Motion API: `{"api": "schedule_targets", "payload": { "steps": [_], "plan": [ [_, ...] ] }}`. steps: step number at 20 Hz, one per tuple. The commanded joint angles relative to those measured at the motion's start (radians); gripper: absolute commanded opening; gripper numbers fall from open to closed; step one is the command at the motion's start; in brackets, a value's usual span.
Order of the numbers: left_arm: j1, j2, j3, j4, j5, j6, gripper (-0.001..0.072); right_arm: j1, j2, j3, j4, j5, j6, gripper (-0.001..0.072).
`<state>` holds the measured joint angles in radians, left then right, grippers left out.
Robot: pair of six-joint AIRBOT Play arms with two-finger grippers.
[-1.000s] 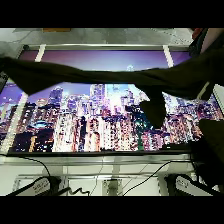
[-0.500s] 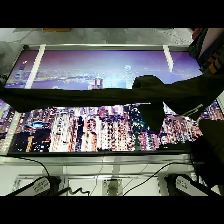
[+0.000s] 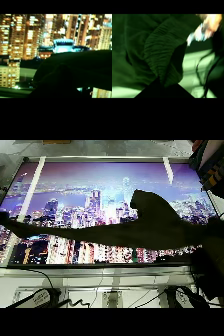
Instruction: Fold the clothes and pants, and hang the long-sleeved shirts on hangers.
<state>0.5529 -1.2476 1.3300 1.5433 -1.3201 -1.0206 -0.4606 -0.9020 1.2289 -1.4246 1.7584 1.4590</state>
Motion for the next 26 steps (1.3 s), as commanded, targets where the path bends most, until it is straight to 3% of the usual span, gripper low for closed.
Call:
{"api": "schedule_targets", "payload": {
  "steps": [1,3,8,14,24,25,26],
  "plan": [
    [-0.001,0.001,-0.121,0.061,-0.079,0.260,0.0009,0.000,0.053,-0.213,-0.008,0.083,-0.015,0.0032],
    [-0.001,0.001,-0.170,0.126,-0.103,0.304,0.0009,0.000,0.052,-0.267,-0.013,0.083,-0.023,0.0033],
    [0.003,0.001,-0.214,0.279,-0.217,0.305,0.0009,0.000,0.051,-0.284,-0.018,0.083,-0.066,0.0033],
    [0.117,0.001,-0.273,0.282,-0.268,0.307,0.0009,0.000,0.051,-0.284,-0.021,0.083,-0.067,0.0033],
    [0.225,0.000,-0.362,0.281,-0.219,0.307,0.0011,0.000,0.051,-0.284,-0.020,0.083,-0.067,0.0034],
    [0.225,0.000,-0.362,0.280,-0.212,0.307,0.0012,0.000,0.051,-0.284,-0.020,0.082,-0.067,0.0040],
    [0.225,0.000,-0.362,0.281,-0.209,0.307,0.0079,0.000,0.051,-0.284,-0.020,0.082,-0.067,0.0121]
  ]
}}
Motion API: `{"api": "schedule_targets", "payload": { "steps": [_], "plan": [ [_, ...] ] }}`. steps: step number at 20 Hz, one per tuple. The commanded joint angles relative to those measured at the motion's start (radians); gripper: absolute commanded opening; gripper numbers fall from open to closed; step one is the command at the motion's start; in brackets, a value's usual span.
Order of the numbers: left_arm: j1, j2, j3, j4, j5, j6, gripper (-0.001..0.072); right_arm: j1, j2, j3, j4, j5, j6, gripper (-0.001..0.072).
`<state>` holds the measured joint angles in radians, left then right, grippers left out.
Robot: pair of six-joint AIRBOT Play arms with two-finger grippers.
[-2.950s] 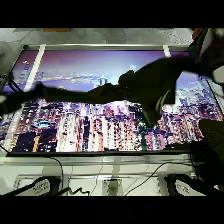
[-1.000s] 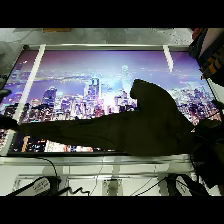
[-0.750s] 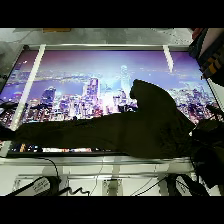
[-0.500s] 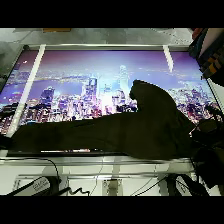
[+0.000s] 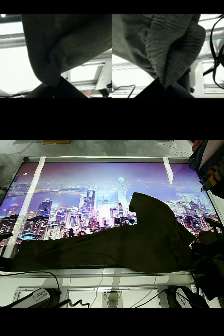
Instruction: Fold the clothes and pants, and hang the long-sleeved shirts on hangers.
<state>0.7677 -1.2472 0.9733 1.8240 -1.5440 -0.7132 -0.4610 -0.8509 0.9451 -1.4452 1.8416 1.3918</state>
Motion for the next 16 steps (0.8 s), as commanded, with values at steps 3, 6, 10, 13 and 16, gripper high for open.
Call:
{"api": "schedule_targets", "payload": {
  "steps": [3,6,10,13,16],
  "plan": [
    [0.010,0.000,-0.005,0.000,0.038,-0.010,0.0506,0.000,0.000,0.000,0.001,-0.001,0.001,0.0465],
    [0.009,0.000,-0.005,0.000,0.070,-0.047,0.0507,0.000,0.000,0.000,0.000,-0.008,0.000,0.0464],
    [-0.025,0.000,-0.002,-0.005,0.107,-0.071,0.0447,0.000,0.000,0.000,0.000,-0.325,0.000,0.0453],
    [-0.114,0.000,0.032,-0.007,0.196,-0.227,0.0332,0.000,-0.002,0.014,-0.039,-0.686,0.004,0.0384],
    [-0.235,0.000,0.090,-0.007,0.344,-0.336,0.0247,-0.002,-0.010,0.015,-0.114,-0.938,0.043,0.0034]
  ]
}}
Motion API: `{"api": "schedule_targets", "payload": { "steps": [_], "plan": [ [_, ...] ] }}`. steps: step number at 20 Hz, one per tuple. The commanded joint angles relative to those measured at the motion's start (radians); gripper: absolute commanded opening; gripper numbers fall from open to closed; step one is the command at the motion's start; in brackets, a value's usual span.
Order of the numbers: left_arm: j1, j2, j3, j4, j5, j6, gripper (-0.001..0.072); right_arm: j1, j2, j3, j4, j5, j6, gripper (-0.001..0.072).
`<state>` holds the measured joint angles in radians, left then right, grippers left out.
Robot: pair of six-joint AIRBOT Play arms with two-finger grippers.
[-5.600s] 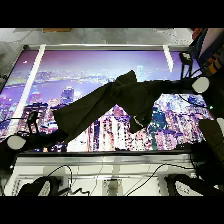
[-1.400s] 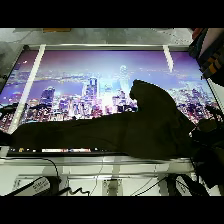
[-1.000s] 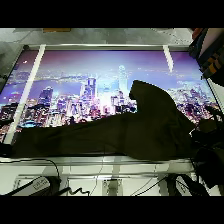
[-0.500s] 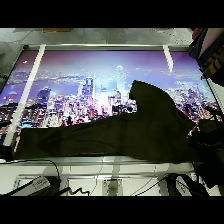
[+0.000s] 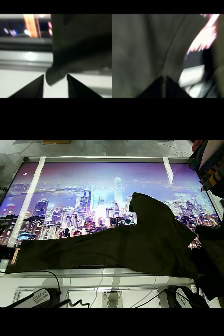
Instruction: Fold the clothes and pants, and hang the long-sleeved shirts on hangers.
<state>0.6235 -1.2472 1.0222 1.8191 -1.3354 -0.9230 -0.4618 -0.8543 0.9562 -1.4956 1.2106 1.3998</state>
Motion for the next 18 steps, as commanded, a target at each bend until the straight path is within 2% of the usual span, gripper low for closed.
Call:
{"api": "schedule_targets", "payload": {
  "steps": [1,2,3,5,7,9,11,12,14,15,17,18],
  "plan": [
    [-0.140,0.000,0.060,-0.003,0.171,-0.205,0.0088,-0.018,-0.019,0.003,-0.062,-0.330,0.040,0.0033],
    [-0.186,0.001,0.071,-0.011,0.200,-0.271,0.0008,-0.044,-0.037,0.003,-0.055,-0.322,0.048,0.0033],
    [-0.237,0.001,0.073,-0.049,0.249,-0.315,0.0012,-0.077,-0.060,0.003,-0.042,-0.295,0.050,0.0033],
    [-0.344,0.000,0.073,-0.203,0.342,-0.319,0.0012,-0.132,-0.106,0.003,-0.003,-0.222,0.037,0.0033],
    [-0.461,0.000,0.073,-0.392,0.474,-0.320,0.0012,-0.177,-0.148,0.003,0.090,-0.138,-0.116,0.0032],
    [-0.581,-0.006,0.073,-0.604,0.669,-0.352,0.0010,-0.210,-0.188,0.003,0.179,-0.070,-0.255,0.0033],
    [-0.703,-0.042,0.074,-0.788,0.908,-0.422,0.0009,-0.212,-0.211,0.003,0.203,-0.051,-0.272,0.0033],
    [-0.771,-0.074,0.083,-0.849,0.990,-0.424,0.0008,-0.212,-0.216,0.000,0.225,-0.054,-0.273,0.0034],
    [-0.888,-0.166,0.151,-0.888,0.990,-0.425,0.0008,-0.212,-0.217,0.001,0.271,-0.066,-0.274,0.0045],
    [-0.938,-0.222,0.202,-0.889,0.965,-0.451,0.0008,-0.212,-0.217,0.001,0.285,-0.074,-0.278,0.0057],
    [-1.022,-0.351,0.329,-0.889,0.922,-0.555,0.0009,-0.212,-0.217,0.001,0.300,-0.082,-0.290,0.0057],
    [-1.052,-0.411,0.394,-0.890,0.896,-0.566,0.0011,-0.212,-0.217,0.001,0.303,-0.084,-0.296,0.0057]
  ]
}}
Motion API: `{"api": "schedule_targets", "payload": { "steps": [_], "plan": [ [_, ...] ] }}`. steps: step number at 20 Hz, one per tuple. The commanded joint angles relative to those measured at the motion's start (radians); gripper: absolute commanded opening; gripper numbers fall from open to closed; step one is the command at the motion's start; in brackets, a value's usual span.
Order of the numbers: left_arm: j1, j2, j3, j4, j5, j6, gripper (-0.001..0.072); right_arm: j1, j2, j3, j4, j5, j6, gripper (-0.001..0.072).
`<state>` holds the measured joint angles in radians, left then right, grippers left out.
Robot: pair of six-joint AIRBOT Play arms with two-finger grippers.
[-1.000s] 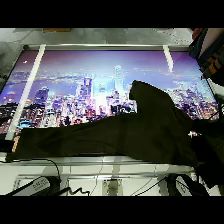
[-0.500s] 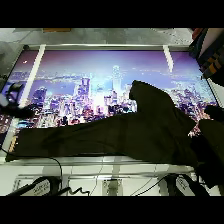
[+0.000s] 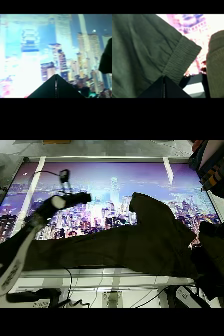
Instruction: Fold the clothes and pants, and hang the long-sleeved shirts on hangers.
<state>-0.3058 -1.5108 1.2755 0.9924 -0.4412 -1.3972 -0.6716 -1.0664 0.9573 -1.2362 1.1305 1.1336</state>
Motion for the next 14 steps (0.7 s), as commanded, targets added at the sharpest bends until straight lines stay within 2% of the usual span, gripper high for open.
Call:
{"api": "schedule_targets", "payload": {
  "steps": [1,3,5,6,7,10,14],
  "plan": [
    [-0.151,-0.208,0.208,-0.063,-0.028,-0.092,0.0020,-0.003,-0.005,0.000,0.043,-0.008,-0.030,0.0057],
    [-0.196,-0.305,0.312,-0.063,-0.058,-0.092,0.0147,-0.003,-0.005,0.000,0.045,-0.029,-0.030,0.0057],
    [-0.224,-0.381,0.377,-0.071,-0.057,-0.116,0.0428,-0.002,-0.005,0.000,0.058,-0.055,-0.030,0.0057],
    [-0.230,-0.415,0.397,-0.104,-0.057,-0.152,0.0472,-0.002,-0.005,0.000,0.061,-0.066,-0.030,0.0057],
    [-0.230,-0.449,0.412,-0.171,-0.057,-0.176,0.0510,-0.003,-0.005,0.000,0.062,-0.078,-0.030,0.0057],
    [-0.229,-0.523,0.424,-0.423,-0.057,-0.174,0.0512,-0.002,-0.005,0.000,0.062,-0.102,-0.029,0.0057],
    [-0.247,-0.573,0.424,-0.484,-0.034,-0.174,0.0512,-0.002,-0.005,0.000,0.062,-0.104,-0.029,0.0056]
  ]
}}
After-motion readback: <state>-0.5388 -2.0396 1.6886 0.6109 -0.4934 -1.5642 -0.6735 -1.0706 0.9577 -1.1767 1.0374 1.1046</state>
